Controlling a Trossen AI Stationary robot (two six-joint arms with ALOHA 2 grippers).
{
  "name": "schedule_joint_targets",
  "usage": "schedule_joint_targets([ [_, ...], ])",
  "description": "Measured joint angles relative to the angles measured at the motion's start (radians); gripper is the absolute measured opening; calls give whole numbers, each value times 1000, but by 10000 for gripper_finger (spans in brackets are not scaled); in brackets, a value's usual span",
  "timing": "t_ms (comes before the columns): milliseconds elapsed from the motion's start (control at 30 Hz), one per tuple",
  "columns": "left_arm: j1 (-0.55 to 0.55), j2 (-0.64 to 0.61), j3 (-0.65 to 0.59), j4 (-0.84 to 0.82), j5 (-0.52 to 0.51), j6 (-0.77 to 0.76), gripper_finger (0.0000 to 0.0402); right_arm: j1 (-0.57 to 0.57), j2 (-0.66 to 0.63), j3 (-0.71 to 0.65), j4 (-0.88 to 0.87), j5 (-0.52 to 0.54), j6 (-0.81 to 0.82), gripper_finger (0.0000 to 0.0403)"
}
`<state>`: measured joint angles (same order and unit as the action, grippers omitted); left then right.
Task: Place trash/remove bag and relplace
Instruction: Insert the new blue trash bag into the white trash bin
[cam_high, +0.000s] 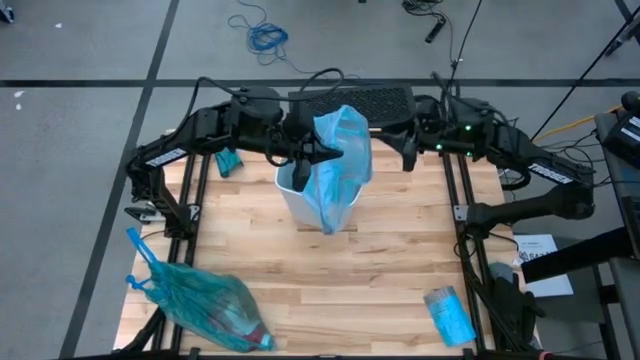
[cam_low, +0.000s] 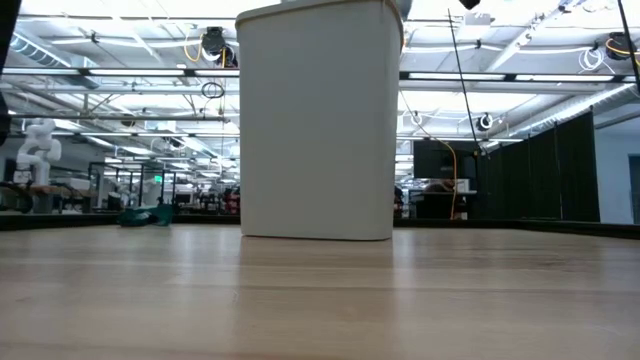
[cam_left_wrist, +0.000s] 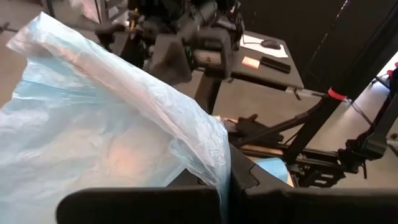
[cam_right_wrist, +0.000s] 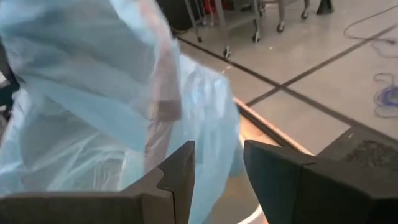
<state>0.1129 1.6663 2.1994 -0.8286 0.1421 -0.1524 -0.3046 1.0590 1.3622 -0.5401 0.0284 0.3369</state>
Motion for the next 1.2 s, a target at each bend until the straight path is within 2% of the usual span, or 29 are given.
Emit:
schedule_joint_targets([
  [367,20,-10,0,8,-19,11,0,83,-1,-5,-6,3,44,130],
  [600,33,-10,0,8,-18,28,0,142,15,-4,-47,80,70,130],
  [1200,32,-10,0,8,9,30,0,143,97,-4,-24,63,74,130],
])
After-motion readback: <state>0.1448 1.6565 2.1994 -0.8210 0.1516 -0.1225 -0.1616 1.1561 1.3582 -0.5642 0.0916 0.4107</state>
